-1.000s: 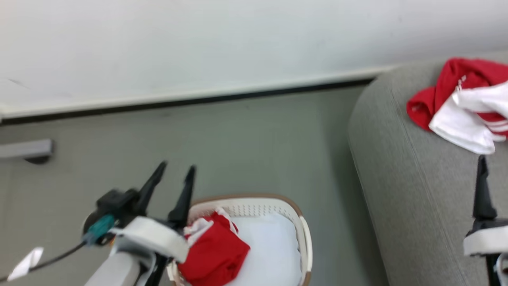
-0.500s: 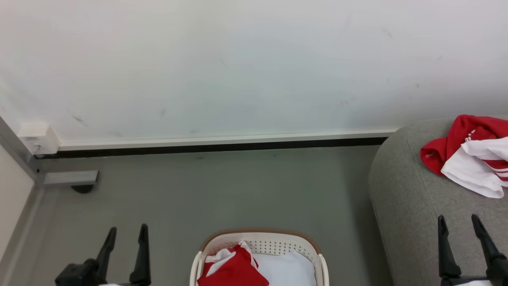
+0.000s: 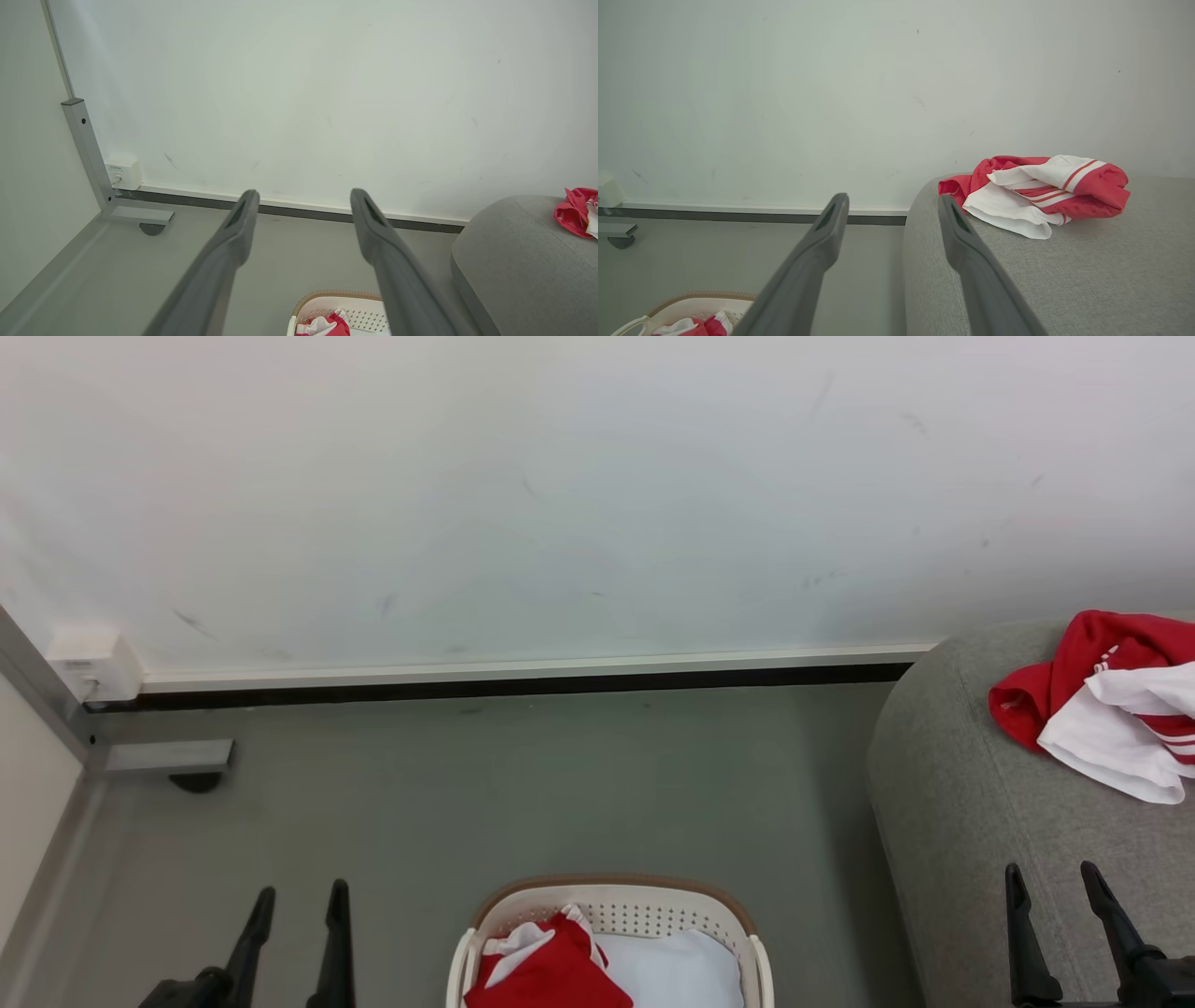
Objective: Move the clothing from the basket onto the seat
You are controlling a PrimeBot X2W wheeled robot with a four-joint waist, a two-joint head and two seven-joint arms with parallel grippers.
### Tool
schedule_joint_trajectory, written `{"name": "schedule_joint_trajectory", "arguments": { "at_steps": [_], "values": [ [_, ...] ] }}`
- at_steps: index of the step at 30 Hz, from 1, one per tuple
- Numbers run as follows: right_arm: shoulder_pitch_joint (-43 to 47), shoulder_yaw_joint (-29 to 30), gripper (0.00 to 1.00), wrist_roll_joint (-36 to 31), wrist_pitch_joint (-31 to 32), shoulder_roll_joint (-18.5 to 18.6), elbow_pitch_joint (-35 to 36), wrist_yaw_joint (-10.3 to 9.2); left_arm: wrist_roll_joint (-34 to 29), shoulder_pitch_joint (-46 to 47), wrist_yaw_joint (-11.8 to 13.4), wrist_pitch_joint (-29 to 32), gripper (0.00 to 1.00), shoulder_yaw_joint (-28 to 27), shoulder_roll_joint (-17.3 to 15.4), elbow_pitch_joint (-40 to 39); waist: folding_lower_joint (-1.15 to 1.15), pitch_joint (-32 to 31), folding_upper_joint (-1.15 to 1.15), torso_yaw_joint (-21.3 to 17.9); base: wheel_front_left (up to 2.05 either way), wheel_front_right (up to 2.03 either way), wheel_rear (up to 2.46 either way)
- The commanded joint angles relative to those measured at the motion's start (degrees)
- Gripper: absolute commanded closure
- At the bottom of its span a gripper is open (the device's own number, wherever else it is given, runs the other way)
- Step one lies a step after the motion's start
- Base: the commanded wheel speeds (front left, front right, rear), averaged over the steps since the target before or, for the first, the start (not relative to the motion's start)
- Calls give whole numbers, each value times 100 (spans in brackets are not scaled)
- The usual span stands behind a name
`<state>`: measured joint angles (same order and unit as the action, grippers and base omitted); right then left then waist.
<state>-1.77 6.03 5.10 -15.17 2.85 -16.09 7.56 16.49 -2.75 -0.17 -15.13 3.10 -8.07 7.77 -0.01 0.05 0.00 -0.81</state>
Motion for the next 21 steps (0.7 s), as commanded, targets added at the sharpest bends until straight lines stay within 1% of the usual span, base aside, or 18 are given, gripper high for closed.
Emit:
{"name": "schedule_joint_trajectory", "arguments": {
  "at_steps": [1, 7, 12, 17, 21],
  "values": [
    [29, -11, 0, 40, 3, 10, -14, -15, -94, -36, -57, -3, 0, -78, 36, 28, 1, 8, 0, -17, 0, 0, 0],
    [-21, -71, 0, 26, 3, 8, -14, -15, -257, -34, -208, -3, 0, -270, 182, 52, 1, 59, 0, -76, 0, 0, 0],
    [-209, -149, 0, 49, 3, 8, 65, -15, -408, 144, -321, -3, 0, -308, 259, 62, 1, 261, 0, -175, 0, 0, 0],
    [-385, -211, 0, 79, 4, 9, 218, -14, -540, 490, -462, -4, 0, -150, 252, 308, 1, 572, 0, -309, 0, 0, 0],
    [-540, -270, 0, 130, 4, 8, 355, -15, -729, 943, -541, -4, 0, 99, 198, 629, 1, 900, 0, -464, 0, 0, 0]
  ]
}}
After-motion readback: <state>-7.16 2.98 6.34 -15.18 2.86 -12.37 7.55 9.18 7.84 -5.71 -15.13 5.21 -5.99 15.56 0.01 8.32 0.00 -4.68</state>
